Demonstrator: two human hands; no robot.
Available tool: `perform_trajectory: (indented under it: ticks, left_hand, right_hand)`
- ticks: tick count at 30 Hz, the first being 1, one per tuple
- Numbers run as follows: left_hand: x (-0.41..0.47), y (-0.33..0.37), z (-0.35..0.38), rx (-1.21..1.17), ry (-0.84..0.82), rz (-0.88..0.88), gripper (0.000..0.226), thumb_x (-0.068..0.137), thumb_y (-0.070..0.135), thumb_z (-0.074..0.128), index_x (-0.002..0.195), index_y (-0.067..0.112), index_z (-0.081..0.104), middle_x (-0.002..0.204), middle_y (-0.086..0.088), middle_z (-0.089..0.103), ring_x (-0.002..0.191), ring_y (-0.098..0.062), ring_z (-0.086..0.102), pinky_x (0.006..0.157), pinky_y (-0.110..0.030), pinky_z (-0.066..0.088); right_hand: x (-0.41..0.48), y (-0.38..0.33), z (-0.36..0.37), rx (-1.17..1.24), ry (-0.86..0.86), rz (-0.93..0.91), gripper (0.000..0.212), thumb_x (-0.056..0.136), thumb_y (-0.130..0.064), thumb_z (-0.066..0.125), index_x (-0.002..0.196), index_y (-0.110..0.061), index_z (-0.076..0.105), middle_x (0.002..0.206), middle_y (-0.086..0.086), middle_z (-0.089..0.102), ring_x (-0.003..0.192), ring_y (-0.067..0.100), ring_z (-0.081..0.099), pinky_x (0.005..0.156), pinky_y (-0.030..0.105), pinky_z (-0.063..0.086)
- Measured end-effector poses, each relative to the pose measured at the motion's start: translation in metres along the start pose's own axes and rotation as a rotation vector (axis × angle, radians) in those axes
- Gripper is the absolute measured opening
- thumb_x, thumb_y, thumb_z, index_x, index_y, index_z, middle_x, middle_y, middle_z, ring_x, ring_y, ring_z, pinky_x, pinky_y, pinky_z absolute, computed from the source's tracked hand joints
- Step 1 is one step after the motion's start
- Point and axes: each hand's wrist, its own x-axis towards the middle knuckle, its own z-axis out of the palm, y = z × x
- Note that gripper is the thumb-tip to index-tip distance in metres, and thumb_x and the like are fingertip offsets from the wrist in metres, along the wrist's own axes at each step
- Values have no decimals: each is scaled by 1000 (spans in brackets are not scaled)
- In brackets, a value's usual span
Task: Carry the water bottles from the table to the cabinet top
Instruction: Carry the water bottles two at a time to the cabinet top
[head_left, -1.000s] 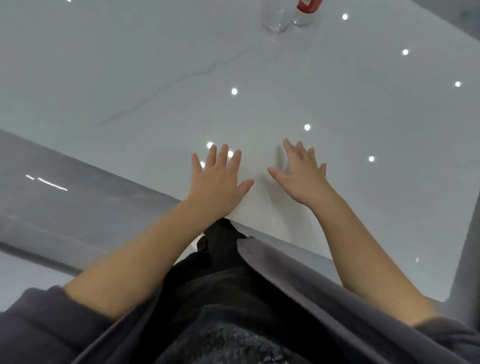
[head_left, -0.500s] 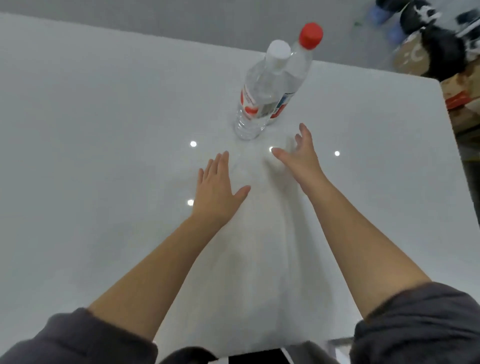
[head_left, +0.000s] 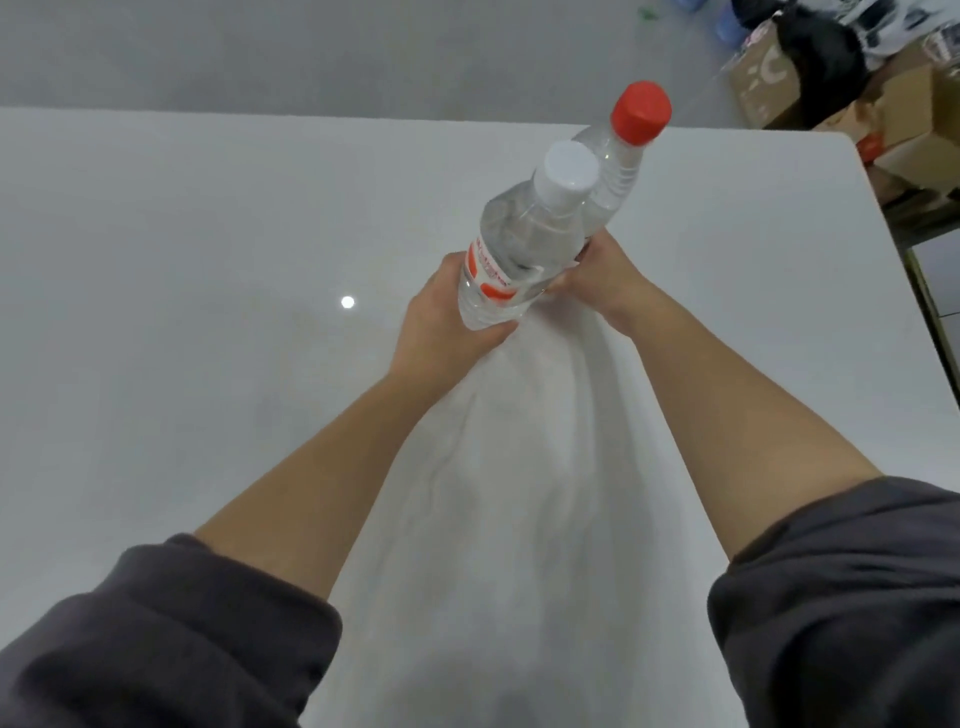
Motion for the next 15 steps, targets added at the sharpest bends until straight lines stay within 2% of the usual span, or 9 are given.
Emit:
perform_trajectory:
  ticks: [2,3,5,7,10,13,15]
  left_hand:
    - [-6,-9,-6,-11,-22,-2,54,71,34,81,115,32,49,103,17,64,94,-2,62,78,-21,51]
    - [-10,-13,-8,-15,-27,-4,55,70,32,82,115,33,49,103,18,64,95,-2,62,79,-22,51]
    - [-17,-16,-10,-19,-39,4,61,70,28,83,119,32,48,105,20,63,98,-1,62,82,-21,50]
    - [-19,-16,-11,-32,-41,15,66,70,26,84,124,31,46,108,21,62,100,1,61,83,-18,49]
    - [-20,-12,-11,-44,-45,12,61,71,27,83,120,35,48,107,20,63,97,7,60,80,-13,47]
    - [-28,-8,-11,-27,-69,-4,58,72,28,82,117,36,47,101,22,63,90,13,58,70,-3,41]
    - [-38,-5,-7,3,-112,-18,60,72,27,83,119,33,47,99,23,61,89,13,57,69,-5,40]
  right_hand:
    - [-13,5,3,27,-17,-15,40,71,12,76,99,-14,65,83,-18,73,81,-4,67,73,14,50]
    - [-22,12,6,54,-17,-13,38,72,8,78,102,-11,66,87,-15,74,85,-2,69,75,15,50]
    - [-35,28,13,108,32,12,55,68,-12,82,119,-5,61,108,0,73,100,10,69,80,22,51]
    - [-41,38,19,150,87,28,70,65,-21,84,127,-7,56,119,5,69,109,15,66,84,25,52]
    - [-57,42,30,215,195,18,70,68,-17,88,129,-15,54,121,1,68,110,13,66,89,29,55]
    - [-81,51,36,213,239,3,75,65,-33,91,129,-16,56,121,0,69,110,16,67,94,40,55]
    - [-103,64,37,197,271,50,74,63,-41,90,126,-18,58,117,-4,70,106,13,68,91,37,56]
